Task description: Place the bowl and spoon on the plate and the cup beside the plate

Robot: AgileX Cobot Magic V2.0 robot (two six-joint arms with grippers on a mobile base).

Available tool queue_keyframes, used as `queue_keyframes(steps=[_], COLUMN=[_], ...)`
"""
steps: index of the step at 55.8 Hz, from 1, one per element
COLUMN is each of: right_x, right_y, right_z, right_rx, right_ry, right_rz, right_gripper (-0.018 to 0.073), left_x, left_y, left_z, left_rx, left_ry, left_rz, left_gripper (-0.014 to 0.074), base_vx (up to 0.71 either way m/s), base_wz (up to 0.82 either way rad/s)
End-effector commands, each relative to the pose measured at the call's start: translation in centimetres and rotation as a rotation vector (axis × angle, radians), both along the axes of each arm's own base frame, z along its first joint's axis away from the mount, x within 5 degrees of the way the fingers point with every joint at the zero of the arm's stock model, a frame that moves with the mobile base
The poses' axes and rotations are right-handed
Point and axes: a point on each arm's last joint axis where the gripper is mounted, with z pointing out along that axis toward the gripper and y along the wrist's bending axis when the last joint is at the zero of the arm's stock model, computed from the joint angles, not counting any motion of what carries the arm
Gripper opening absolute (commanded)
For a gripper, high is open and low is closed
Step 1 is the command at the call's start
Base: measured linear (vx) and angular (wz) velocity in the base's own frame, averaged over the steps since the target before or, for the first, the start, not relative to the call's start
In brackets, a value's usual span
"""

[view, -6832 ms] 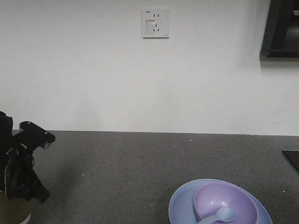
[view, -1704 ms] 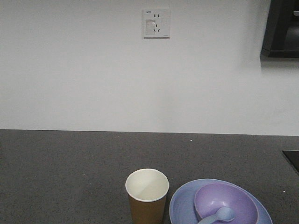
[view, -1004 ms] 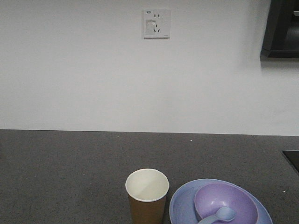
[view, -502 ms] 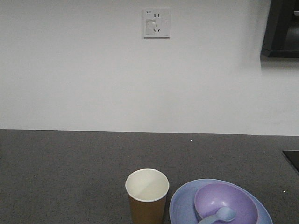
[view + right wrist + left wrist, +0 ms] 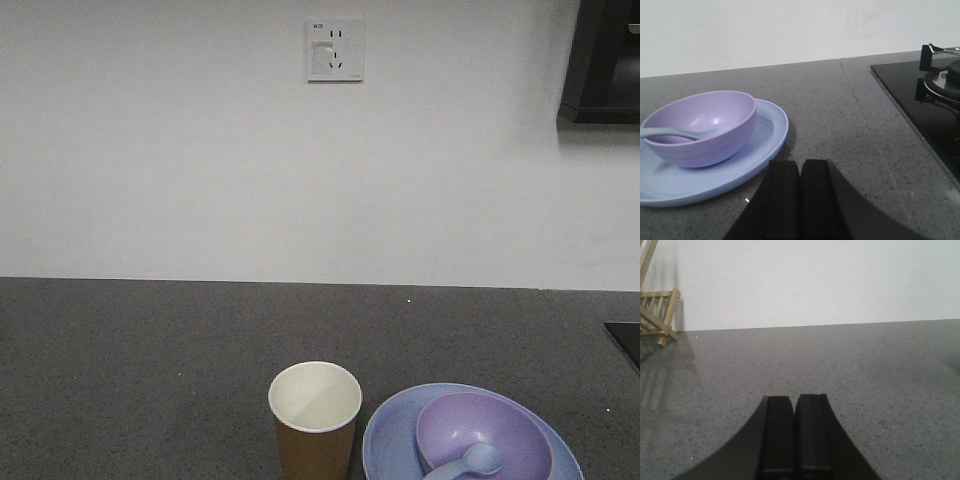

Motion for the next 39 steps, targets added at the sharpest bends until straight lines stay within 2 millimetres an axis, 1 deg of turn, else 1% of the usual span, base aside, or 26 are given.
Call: queue_keyframes(steps=[1,8,39], right_x=[-0.39,-0.29,-0.33], right_y=[-0.05,-0.05,-0.05], right_z=[0.14,-0.31,-0.29], right_rx=[-0.015,-0.012,-0.014], right_ry=[-0.145,-0.097,-0.101], right_rz=[-0.013,-0.011,-0.012], right_gripper=[-0.0008,-0.0008,-0.0008], left_x=[-0.20,-0.21,-0.20], left_y=[-0.02,-0.02,-0.02], left_z=[1.75,1.73,1.72], left_rx=[-0.017,-0.017,-0.017], left_ry=[-0.120,-0.117,-0.116], left_rz=[-0.002,-0.002,-0.002], left_gripper=[0.0000,0.0000,0.0000], base_vx=[0.00,0.00,0.00], base_wz=[0.00,0.00,0.00])
